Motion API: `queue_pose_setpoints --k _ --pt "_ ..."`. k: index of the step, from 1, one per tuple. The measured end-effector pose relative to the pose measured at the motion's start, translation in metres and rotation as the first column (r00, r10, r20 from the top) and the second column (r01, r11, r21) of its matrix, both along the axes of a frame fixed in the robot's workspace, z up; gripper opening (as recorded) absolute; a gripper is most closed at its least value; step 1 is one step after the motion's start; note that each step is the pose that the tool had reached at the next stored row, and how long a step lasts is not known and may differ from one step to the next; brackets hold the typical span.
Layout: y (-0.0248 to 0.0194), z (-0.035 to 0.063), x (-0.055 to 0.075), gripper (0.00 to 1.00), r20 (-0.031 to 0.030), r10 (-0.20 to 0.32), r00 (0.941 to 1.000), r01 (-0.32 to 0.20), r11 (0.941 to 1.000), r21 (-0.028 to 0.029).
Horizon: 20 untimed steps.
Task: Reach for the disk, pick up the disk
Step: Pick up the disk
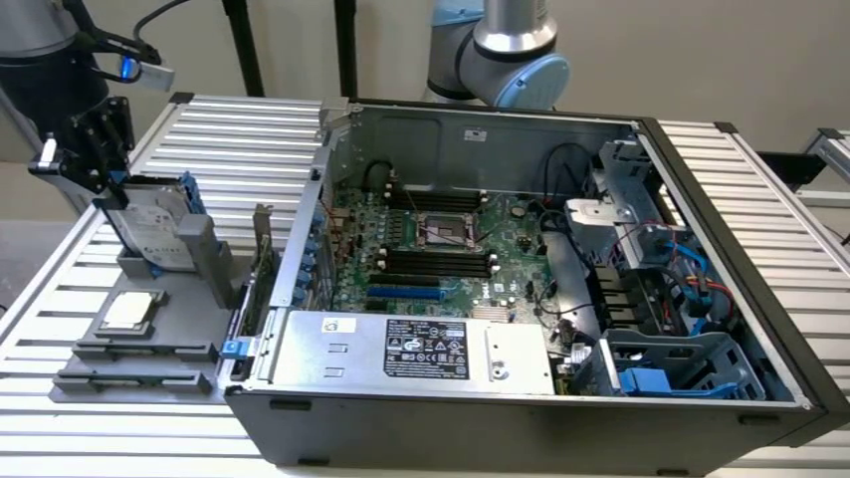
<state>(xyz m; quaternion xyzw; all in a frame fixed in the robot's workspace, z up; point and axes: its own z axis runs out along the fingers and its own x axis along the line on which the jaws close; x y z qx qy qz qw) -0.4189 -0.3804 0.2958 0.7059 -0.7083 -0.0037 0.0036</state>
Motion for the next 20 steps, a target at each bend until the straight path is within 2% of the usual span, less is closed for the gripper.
queue_pose_setpoints --k 13,20 --pt "0.0 0.0003 0.0 0.32 0.0001 0.0 1.0 0.0 1.0 0.0001" --pt "0.0 0.0057 0.0 0.32 -0.0001 0.0 1.0 0.0 1.0 0.0"
